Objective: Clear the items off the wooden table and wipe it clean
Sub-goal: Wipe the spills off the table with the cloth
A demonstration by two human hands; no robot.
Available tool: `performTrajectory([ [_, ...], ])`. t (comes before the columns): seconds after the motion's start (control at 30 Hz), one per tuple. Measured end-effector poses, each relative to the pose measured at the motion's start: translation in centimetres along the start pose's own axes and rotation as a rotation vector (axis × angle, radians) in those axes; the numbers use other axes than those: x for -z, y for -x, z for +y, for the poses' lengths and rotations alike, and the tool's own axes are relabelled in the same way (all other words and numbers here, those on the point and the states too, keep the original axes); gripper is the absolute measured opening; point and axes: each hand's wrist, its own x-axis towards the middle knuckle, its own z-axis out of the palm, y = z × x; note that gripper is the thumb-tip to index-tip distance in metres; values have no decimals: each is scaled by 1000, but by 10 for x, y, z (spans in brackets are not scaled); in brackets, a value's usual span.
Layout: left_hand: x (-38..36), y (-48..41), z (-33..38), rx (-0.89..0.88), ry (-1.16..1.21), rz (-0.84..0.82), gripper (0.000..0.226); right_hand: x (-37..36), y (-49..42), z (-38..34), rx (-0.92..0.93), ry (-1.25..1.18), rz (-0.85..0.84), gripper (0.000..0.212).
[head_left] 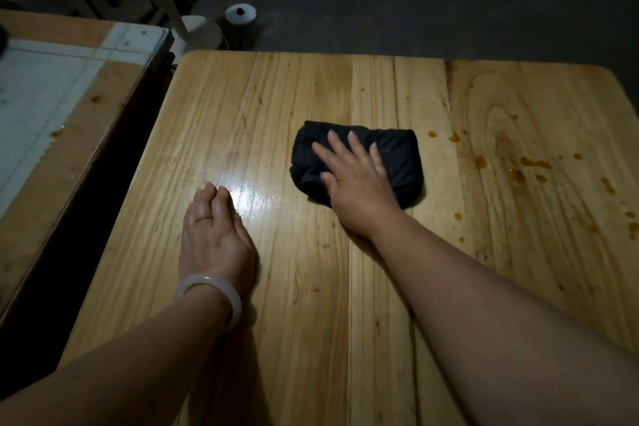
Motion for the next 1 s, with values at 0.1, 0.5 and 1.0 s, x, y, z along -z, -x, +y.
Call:
performTrajectory([
  [0.1, 1, 0, 1, 1, 0, -2, 44, -10, 39, -10, 3, -3, 32, 50],
  [0.5, 27, -4, 2, 50, 151, -204, 51, -65, 162, -41, 17, -437, 286, 49],
  [1.0, 64, 90, 50, 343, 546, -472, 10, 3, 187, -52, -175, -577, -30, 81],
])
